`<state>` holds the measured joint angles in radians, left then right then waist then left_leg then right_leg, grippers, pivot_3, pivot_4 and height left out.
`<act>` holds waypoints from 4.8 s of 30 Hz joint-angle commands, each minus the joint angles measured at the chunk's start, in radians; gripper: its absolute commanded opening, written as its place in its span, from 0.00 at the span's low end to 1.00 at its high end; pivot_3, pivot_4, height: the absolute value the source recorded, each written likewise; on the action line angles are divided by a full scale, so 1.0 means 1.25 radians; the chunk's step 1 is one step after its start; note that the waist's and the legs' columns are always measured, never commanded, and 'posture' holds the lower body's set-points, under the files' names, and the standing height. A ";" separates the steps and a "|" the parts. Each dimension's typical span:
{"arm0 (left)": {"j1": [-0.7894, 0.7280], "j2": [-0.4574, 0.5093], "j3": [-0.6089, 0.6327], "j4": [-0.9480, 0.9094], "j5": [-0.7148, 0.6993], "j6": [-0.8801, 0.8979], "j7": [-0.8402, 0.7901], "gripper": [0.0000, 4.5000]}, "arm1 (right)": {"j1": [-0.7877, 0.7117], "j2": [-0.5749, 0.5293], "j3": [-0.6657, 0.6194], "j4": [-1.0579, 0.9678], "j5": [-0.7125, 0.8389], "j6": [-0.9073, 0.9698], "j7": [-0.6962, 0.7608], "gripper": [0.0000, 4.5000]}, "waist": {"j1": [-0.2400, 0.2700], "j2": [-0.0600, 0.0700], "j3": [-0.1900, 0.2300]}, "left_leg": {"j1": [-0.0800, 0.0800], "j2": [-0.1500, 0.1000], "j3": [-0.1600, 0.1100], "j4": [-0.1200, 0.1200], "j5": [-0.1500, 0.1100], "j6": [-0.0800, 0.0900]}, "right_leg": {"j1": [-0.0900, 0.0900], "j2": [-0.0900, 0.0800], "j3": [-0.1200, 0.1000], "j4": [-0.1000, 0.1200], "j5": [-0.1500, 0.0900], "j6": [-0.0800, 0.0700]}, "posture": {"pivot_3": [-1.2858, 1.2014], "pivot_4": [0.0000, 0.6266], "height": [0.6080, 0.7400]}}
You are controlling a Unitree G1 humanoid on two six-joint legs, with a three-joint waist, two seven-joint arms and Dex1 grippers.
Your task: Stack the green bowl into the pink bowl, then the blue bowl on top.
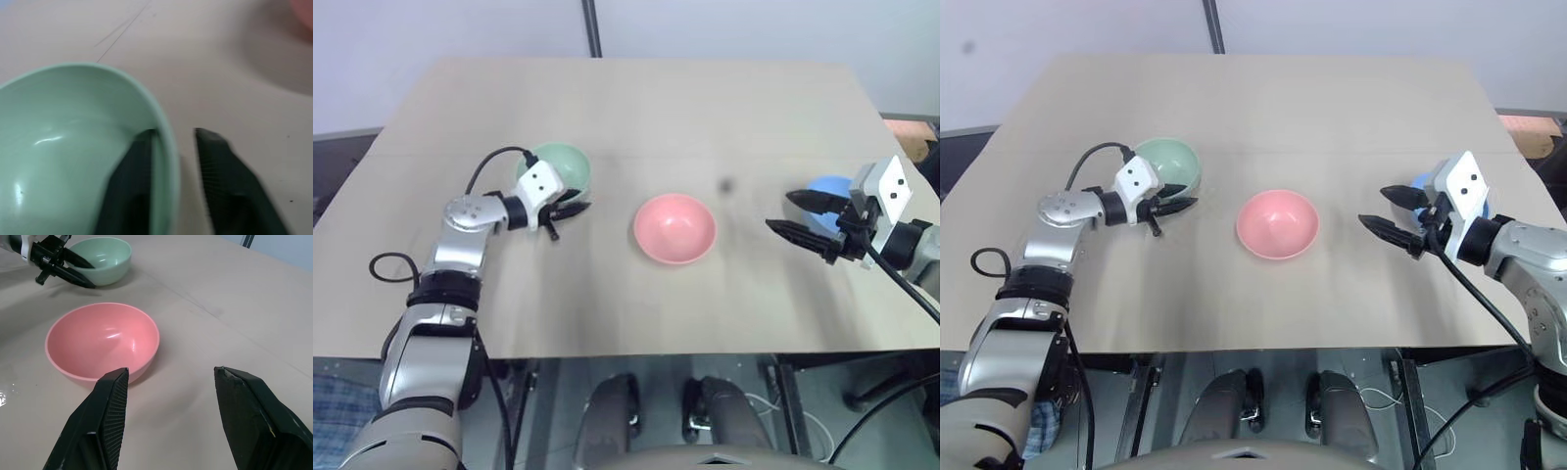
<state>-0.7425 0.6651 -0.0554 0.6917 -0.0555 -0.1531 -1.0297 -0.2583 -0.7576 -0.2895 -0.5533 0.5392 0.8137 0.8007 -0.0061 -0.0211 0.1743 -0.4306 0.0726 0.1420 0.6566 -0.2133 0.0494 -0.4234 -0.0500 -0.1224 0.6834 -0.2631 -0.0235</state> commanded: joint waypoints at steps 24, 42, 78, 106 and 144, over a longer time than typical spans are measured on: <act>-0.070 -0.078 -0.072 -0.337 -0.117 0.043 -0.252 0.02 | 0.022 -0.042 -0.015 -0.022 0.057 -0.057 -0.009 0.68 | 0.002 0.000 0.000 | 0.000 0.001 -0.001 0.009 0.000 0.000 | 0.000 0.000 0.000 0.009 0.000 0.001 | 0.52 0.24 1.00; -0.062 -0.109 -0.144 -0.441 -0.157 0.127 -0.352 0.18 | 0.040 -0.043 -0.020 -0.034 0.056 -0.076 -0.044 0.68 | 0.003 0.000 0.000 | 0.000 0.001 -0.001 0.010 0.000 0.001 | 0.000 0.000 0.001 0.009 -0.001 0.001 | 0.52 0.24 1.00; 0.197 0.190 0.270 -0.396 -0.356 0.306 -0.261 0.69 | -0.166 -0.083 0.157 0.296 -0.137 -0.003 -0.109 0.68 | -0.001 0.000 0.000 | -0.001 0.001 -0.001 0.009 0.000 0.001 | 0.000 -0.002 0.000 0.009 -0.001 0.000 | 0.52 0.24 1.00; 0.195 0.176 0.201 -0.355 -0.353 0.254 -0.378 0.70 | -0.160 -0.112 0.219 0.373 -0.257 0.123 -0.125 0.01 | -0.005 0.000 0.000 | -0.001 0.001 -0.001 0.008 -0.001 0.001 | -0.001 -0.002 0.000 0.009 -0.001 0.000 | 0.52 0.24 1.00; 0.082 0.099 0.115 -0.289 -0.316 0.230 -0.398 0.70 | -0.519 -0.007 0.639 0.111 -0.322 -0.131 0.251 0.01 | -0.006 0.001 0.001 | -0.004 0.001 0.002 0.009 -0.001 0.002 | -0.005 -0.001 0.002 0.010 -0.001 0.000 | 0.52 0.24 1.00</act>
<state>-0.6336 0.7746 0.0693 0.3645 -0.4350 0.1292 -1.5212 -0.8729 -0.7718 0.5184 -0.4051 0.1557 0.6650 1.1103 -0.0139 -0.0194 0.1760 -0.4351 0.0738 0.1444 0.6683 -0.2150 0.0520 -0.4295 -0.0517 -0.1202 0.6957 -0.2639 -0.0231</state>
